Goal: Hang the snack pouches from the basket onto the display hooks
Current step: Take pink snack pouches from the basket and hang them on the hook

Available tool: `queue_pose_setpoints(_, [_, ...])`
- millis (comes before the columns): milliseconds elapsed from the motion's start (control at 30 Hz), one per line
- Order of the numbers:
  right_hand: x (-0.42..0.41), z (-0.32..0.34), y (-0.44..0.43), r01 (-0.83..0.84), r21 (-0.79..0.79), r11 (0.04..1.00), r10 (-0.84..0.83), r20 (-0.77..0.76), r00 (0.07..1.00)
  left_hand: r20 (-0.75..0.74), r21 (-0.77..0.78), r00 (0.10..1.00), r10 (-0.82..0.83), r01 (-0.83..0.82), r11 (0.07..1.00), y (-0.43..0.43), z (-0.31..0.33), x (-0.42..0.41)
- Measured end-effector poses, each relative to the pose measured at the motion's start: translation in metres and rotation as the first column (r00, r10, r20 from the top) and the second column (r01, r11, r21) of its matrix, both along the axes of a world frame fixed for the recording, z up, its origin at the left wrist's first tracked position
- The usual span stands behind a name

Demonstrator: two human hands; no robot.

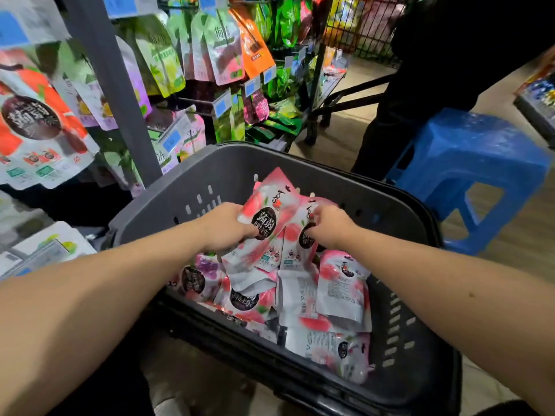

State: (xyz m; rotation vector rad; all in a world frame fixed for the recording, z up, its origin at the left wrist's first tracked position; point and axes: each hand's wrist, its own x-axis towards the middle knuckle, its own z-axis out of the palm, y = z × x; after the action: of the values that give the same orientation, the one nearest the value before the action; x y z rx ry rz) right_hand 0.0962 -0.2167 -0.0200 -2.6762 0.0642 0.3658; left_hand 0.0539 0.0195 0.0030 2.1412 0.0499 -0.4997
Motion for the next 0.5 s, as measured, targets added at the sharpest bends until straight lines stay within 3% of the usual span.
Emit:
queue_pose_setpoints(100, [0.008, -0.018, 0.007, 0.089, -0.023, 0.996, -0.092, -0.172, 0.981, 0.035, -0.072, 0.995, 0.094, -0.092, 0.993, -0.003, 0.003, 0.004])
queue_pose_setpoints(167, [0.011, -0.035, 0.01, 0.225, 0.112, 0.968, -0.196, -0.23, 0.953, 0.038, -0.125, 0.988, 0.15, -0.144, 0.982, -0.004, 0.004, 0.008])
queue_pose_setpoints(333, [0.014, -0.062, 0.014, 0.491, 0.417, 0.765, -0.376, -0.329, 0.866, 0.04, -0.209, 0.966, 0.257, -0.243, 0.947, -0.004, 0.0, 0.014])
queue_pose_setpoints(400, [0.012, -0.064, 0.014, 0.534, 0.464, 0.707, -0.41, -0.347, 0.844, 0.059, -0.212, 0.959, 0.277, -0.259, 0.942, -0.004, 0.0, 0.013])
queue_pose_setpoints(500, [0.006, -0.066, 0.01, 0.531, 0.461, 0.711, -0.403, -0.352, 0.845, 0.071, -0.207, 0.956, 0.285, -0.265, 0.942, -0.003, 0.0, 0.011])
